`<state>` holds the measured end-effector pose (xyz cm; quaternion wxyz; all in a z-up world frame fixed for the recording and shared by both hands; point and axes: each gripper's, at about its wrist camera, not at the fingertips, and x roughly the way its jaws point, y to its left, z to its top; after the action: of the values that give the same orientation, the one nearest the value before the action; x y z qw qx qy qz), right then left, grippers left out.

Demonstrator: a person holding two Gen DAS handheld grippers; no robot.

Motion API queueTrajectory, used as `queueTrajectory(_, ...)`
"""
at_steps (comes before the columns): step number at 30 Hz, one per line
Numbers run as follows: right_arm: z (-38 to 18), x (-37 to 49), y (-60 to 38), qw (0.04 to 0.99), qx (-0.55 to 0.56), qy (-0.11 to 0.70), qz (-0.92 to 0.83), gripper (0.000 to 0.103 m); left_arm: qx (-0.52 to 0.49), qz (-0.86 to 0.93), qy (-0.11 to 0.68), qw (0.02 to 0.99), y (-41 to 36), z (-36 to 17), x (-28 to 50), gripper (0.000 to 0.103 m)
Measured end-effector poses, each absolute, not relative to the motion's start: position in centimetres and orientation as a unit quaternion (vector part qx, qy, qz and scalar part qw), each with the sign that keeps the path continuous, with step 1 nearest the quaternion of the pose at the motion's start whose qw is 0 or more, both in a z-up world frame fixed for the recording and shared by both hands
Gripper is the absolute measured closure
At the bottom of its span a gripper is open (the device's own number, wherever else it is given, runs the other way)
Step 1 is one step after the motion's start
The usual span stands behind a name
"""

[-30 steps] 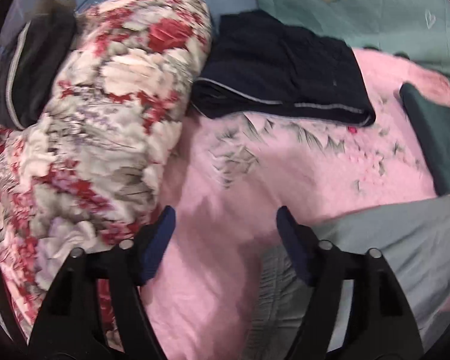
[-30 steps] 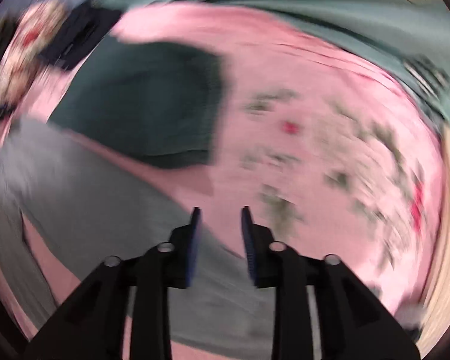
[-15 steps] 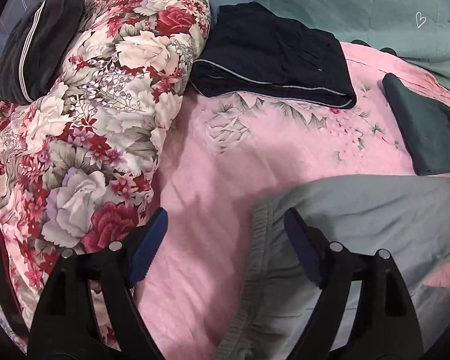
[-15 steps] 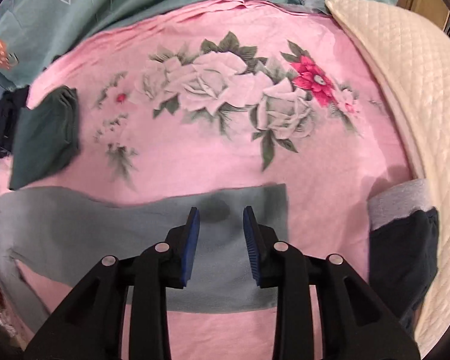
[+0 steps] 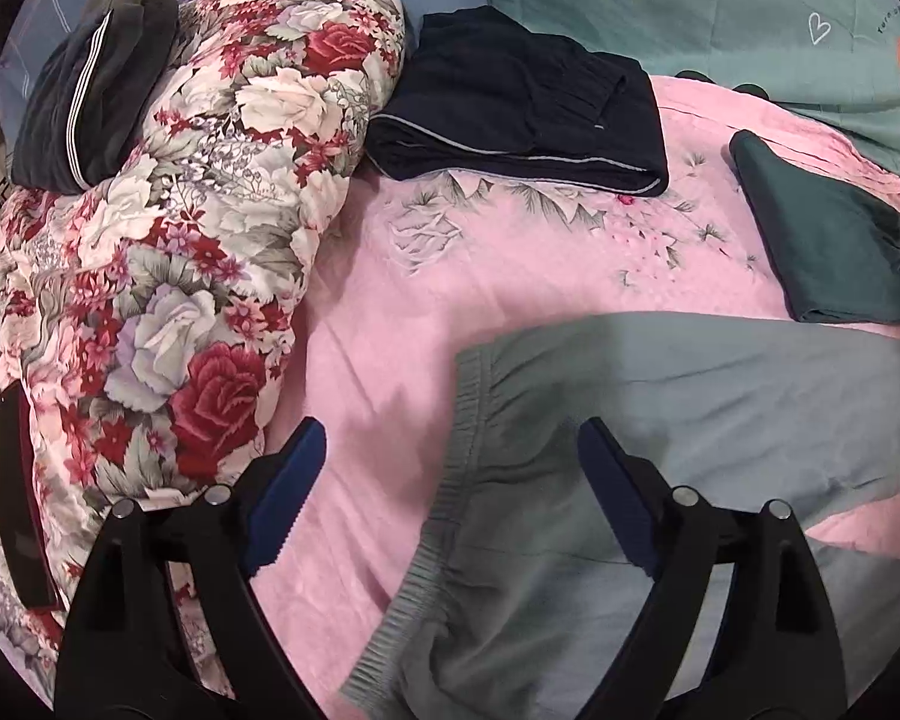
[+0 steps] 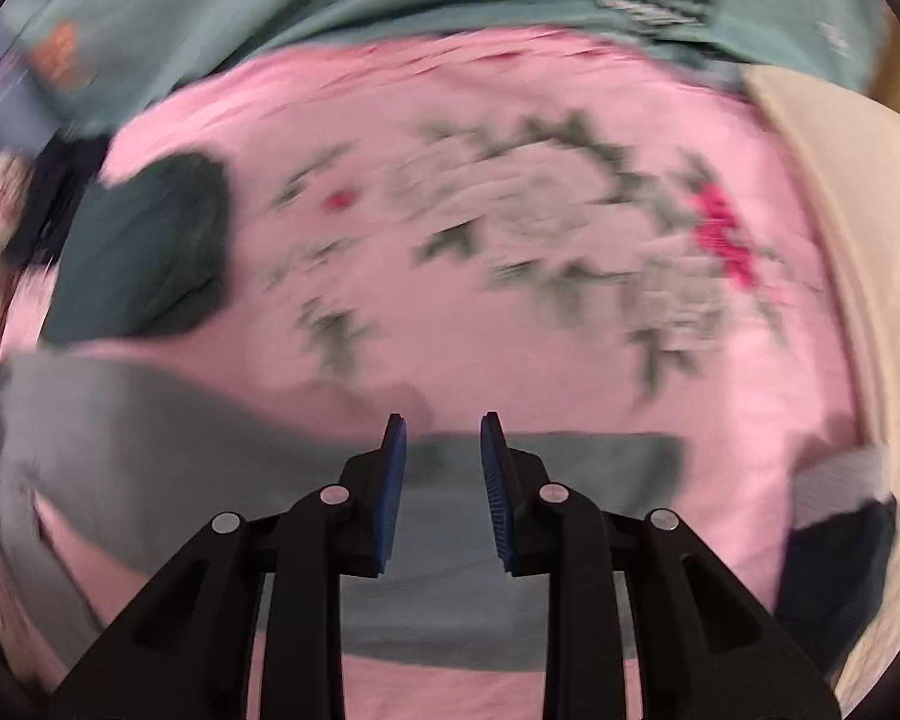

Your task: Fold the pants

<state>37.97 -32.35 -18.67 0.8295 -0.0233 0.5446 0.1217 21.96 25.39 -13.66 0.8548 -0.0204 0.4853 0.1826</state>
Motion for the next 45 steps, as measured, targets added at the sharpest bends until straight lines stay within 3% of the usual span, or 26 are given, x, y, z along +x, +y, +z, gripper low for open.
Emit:
queueTrajectory(5, -20.3, 38.2, -30.5, 0.810, -0.115, 0.559, 0.132, 0.075, -0.024, 0.181, 0.483, 0.856, 24.2, -13.1, 21.4, 0.015)
queueTrajectory(7, -20.3, 38.6, -30.1, 0.803, -0.145, 0.562, 0.139, 0.059, -0.019, 0.182, 0.486, 0.855, 23.7, -13.2, 21.1, 0.015)
queueTrajectory(10, -20.5, 39.0, -29.3, 0.788, -0.223, 0.552, 0.158, 0.054, -0.015, 0.186, 0.488, 0.853, 23.2, -13.0, 20.7, 0.015)
queueTrajectory(11, -20.6, 39.3, -29.2, 0.781, -0.218, 0.561, 0.168, 0.057, -0.016, 0.187, 0.486, 0.854, 23.1, -12.8, 20.5, 0.015)
queueTrajectory(13, -20.6, 39.8, -29.5, 0.768, -0.189, 0.579, 0.196, 0.092, -0.017, 0.192, 0.483, 0.854, 22.8, -12.5, 20.1, 0.015)
queueTrajectory(15, -20.2, 39.6, -29.6, 0.766, -0.209, 0.576, 0.194, 0.098, -0.018, 0.195, 0.481, 0.855, 22.7, -12.2, 19.8, 0.015)
queueTrajectory(19, -18.7, 39.8, -31.0, 0.805, -0.188, 0.540, 0.158, 0.100, -0.018, 0.201, 0.476, 0.856, 22.7, -11.6, 19.6, 0.014)
queueTrajectory(20, -18.6, 39.9, -31.7, 0.818, -0.179, 0.531, 0.129, 0.099, -0.017, 0.201, 0.476, 0.856, 22.8, -11.5, 19.6, 0.013)
queueTrajectory(22, -19.5, 40.7, -31.6, 0.808, -0.174, 0.551, 0.114, 0.085, -0.009, 0.202, 0.476, 0.856, 23.1, -11.4, 19.8, 0.013)
queueTrajectory(23, -19.5, 40.7, -31.6, 0.800, -0.175, 0.562, 0.115, 0.085, -0.002, 0.199, 0.476, 0.856, 23.6, -11.2, 20.1, 0.013)
queueTrajectory(24, -19.0, 40.5, -31.3, 0.805, -0.179, 0.554, 0.116, 0.084, 0.001, 0.193, 0.474, 0.859, 24.1, -11.0, 20.4, 0.013)
queueTrajectory(28, -14.6, 38.3, -27.0, 0.822, -0.163, 0.505, 0.208, 0.065, 0.003, 0.106, 0.497, 0.861, 26.3, -11.4, 23.2, 0.013)
queueTrajectory(34, -12.2, 36.8, -14.6, 0.788, -0.196, 0.478, 0.335, 0.059, 0.045, -0.021, 0.553, 0.832, 27.3, -14.7, 29.0, 0.013)
queueTrajectory(45, -18.7, 39.0, -2.7, 0.709, -0.287, 0.537, 0.354, 0.059, 0.091, -0.113, 0.585, 0.798, 28.0, -19.3, 32.2, 0.015)
